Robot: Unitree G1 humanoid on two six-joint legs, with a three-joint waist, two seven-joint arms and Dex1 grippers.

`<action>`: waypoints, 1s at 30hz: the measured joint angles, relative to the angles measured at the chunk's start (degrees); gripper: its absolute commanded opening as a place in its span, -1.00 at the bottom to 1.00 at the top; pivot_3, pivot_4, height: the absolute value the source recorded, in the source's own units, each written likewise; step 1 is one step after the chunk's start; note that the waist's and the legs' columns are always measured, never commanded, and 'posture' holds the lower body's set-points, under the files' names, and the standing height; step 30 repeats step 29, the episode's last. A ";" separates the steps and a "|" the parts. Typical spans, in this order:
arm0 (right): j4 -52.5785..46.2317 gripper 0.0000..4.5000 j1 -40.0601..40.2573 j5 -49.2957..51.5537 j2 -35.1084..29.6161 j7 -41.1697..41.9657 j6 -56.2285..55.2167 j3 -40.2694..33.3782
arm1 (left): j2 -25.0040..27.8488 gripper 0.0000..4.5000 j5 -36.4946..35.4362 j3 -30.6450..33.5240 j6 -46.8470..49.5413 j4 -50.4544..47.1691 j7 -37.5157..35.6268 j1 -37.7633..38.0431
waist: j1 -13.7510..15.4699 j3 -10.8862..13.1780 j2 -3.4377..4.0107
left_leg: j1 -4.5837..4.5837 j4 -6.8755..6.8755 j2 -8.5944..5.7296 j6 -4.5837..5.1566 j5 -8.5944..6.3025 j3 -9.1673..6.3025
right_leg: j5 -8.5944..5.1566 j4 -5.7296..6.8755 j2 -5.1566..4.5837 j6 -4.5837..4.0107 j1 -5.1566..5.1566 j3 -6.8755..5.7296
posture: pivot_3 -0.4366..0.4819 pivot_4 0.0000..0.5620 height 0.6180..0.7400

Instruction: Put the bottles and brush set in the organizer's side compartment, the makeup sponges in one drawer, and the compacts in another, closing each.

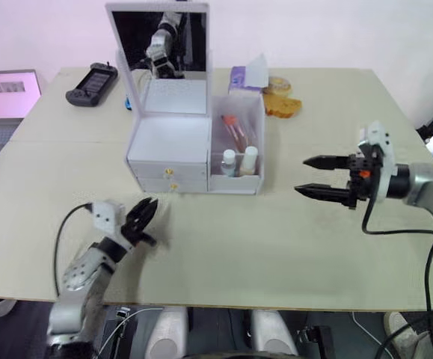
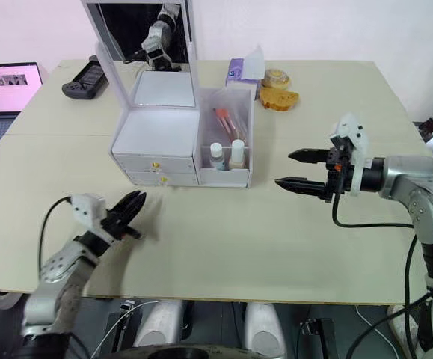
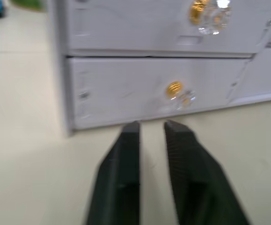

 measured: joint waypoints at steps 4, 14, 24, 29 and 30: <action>3.56 1.00 3.42 -2.87 2.57 -2.47 -8.03 -4.96 | 6.19 0.95 -4.86 7.12 3.68 -4.96 -1.45 3.45 | -0.05 -0.01 -0.01 | 0.07 0.01 0.00 0.00 0.00 0.01 | -0.07 0.00 0.00 -0.12 0.08 0.00 | -0.05 -0.47 1.00; 11.67 1.00 13.83 -9.89 8.33 -5.15 -30.16 -12.92 | 21.23 0.98 -7.08 19.94 5.55 2.89 -12.77 5.55 | -0.93 0.00 0.01 | 0.18 -0.06 0.00 0.00 0.00 0.04 | -0.10 0.00 0.00 -0.13 0.14 0.02 | -0.05 -0.47 1.00; 15.52 1.00 17.09 -15.11 11.86 -12.84 -41.46 -15.18 | 24.90 0.98 7.15 17.64 -2.85 11.89 -12.04 3.69 | -1.34 0.01 0.01 | 0.46 -0.19 0.00 0.00 0.00 0.14 | -0.10 0.00 0.00 -0.14 0.29 0.14 | -0.05 -0.47 1.00; 15.44 1.00 17.14 -15.35 12.16 -12.85 -42.28 -14.35 | 24.79 0.98 7.79 17.14 -5.23 14.47 -12.65 0.01 | -1.18 0.00 -0.02 | 0.48 -0.19 0.01 0.00 0.00 0.13 | -0.10 0.00 -0.01 -0.13 0.33 0.14 | -0.05 -0.47 1.00; 15.44 1.00 17.14 -15.35 12.16 -12.85 -42.28 -14.35 | 24.79 0.98 7.79 17.14 -5.23 14.47 -12.65 0.01 | -1.18 0.00 -0.02 | 0.48 -0.19 0.01 0.00 0.00 0.13 | -0.10 0.00 -0.01 -0.13 0.33 0.14 | -0.05 -0.47 1.00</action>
